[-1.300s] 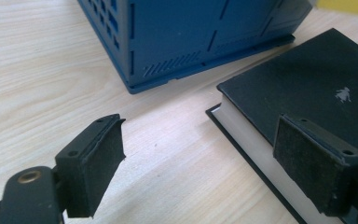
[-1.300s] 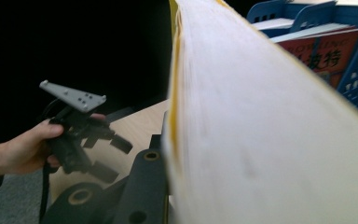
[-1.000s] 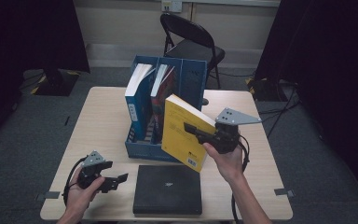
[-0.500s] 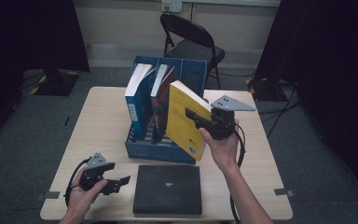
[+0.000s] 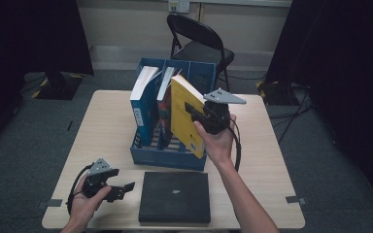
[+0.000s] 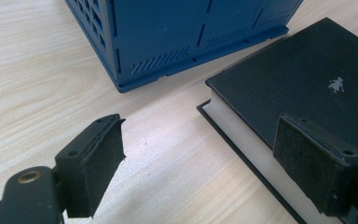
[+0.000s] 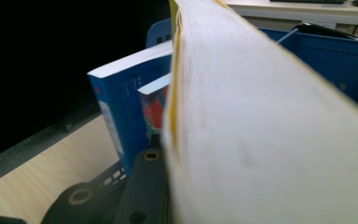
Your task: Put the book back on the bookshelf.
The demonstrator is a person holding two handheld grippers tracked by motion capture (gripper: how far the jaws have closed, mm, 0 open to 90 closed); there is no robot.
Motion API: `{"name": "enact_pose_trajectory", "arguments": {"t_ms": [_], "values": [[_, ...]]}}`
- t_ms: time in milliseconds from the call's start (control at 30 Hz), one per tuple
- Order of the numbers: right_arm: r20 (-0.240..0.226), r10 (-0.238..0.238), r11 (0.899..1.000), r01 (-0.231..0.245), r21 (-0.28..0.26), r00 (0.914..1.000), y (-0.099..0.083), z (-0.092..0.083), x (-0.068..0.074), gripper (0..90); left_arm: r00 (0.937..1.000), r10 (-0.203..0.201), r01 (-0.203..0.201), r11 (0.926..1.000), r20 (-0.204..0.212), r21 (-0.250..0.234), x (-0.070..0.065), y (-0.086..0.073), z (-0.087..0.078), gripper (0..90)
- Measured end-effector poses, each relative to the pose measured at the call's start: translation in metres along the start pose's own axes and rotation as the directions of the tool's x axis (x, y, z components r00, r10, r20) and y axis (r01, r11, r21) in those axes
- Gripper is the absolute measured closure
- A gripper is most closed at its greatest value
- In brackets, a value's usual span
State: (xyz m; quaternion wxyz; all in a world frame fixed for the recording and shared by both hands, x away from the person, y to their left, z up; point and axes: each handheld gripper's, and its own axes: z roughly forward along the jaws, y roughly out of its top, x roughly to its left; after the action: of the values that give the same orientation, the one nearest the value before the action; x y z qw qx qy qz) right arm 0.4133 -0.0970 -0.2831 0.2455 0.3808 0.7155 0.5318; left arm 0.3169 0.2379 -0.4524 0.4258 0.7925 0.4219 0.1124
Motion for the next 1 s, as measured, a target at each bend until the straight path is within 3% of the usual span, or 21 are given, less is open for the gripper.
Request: {"name": "enact_pose_trajectory", "arguments": {"t_ms": [33,267,433,600,767,1000], "values": [[0.022,0.006,1.000,-0.006,0.010,0.9997,0.002,0.007,0.000,75.3,1.0000,0.007,-0.007,0.9999,0.006,0.008,0.001,0.000,0.001,15.9],[0.060,0.064,0.997,-0.065,0.029,0.9962,0.000,0.022,0.003,75.3,0.9999,0.012,-0.012,0.9999,0.004,0.004,0.001,0.000,0.001,16.0],[0.124,0.080,0.996,-0.084,0.028,0.9890,0.000,0.034,0.008,75.3,0.9999,0.012,-0.012,0.9999,0.009,0.008,0.001,0.000,0.000,16.9],[0.145,0.090,0.995,-0.096,0.031,0.9854,0.002,0.041,0.011,75.3,0.9999,0.011,-0.011,0.9999,0.006,0.009,0.002,0.000,0.000,16.8],[0.201,0.077,0.996,-0.083,0.024,0.9765,0.005,0.054,0.016,75.4,0.9999,0.014,-0.014,0.9999,0.006,0.005,0.002,0.000,-0.001,16.9],[0.272,0.107,0.994,-0.108,-0.009,0.9564,0.006,0.067,0.018,75.3,0.9999,0.010,-0.010,0.9999,0.006,0.006,0.003,-0.001,-0.001,17.2]]}}
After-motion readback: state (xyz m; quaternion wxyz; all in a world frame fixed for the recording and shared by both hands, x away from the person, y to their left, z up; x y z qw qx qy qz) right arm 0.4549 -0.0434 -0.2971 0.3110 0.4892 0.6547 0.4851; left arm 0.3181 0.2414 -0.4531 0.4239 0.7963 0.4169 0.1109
